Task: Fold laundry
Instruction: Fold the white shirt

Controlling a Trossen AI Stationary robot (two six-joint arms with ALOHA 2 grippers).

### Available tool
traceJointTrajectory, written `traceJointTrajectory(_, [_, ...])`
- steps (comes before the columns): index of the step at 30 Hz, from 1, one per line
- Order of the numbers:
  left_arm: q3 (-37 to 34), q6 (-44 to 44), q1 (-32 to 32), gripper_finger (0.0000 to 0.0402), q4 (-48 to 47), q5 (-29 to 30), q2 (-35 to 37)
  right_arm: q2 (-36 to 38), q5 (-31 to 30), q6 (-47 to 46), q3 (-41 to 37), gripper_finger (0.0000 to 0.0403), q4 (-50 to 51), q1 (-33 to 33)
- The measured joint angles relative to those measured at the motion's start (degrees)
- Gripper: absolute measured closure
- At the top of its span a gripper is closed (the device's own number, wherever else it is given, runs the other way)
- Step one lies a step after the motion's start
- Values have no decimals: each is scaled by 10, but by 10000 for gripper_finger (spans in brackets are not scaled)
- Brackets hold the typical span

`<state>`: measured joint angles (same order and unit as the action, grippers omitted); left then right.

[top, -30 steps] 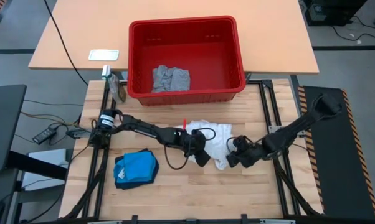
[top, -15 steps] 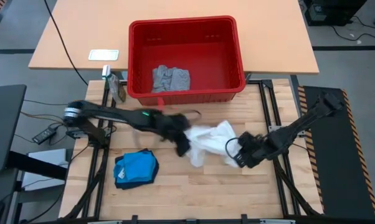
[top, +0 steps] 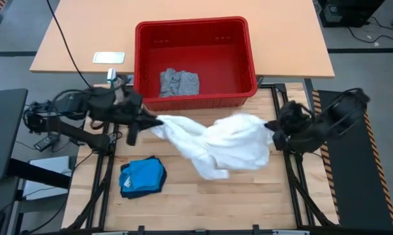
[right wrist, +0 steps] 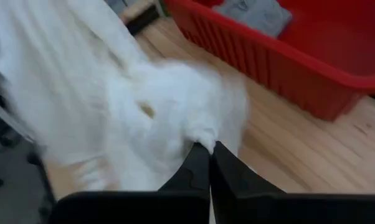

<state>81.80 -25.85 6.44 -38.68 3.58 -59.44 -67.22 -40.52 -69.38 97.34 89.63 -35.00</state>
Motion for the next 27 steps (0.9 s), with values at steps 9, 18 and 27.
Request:
traceJointTrajectory(9, [-1, -72, 38, 397, -160, 61, -12, -4, -26, 2, 9, 402, 4, 0])
traceJointTrajectory(18, [-1, -51, 41, 396, -129, 118, 6, 21, -51, -16, 9, 403, 4, 11])
traceJointTrajectory(27, [-87, -246, 149, 395, -122, 101, -50, -43, 195, -104, -85, 403, -23, -40])
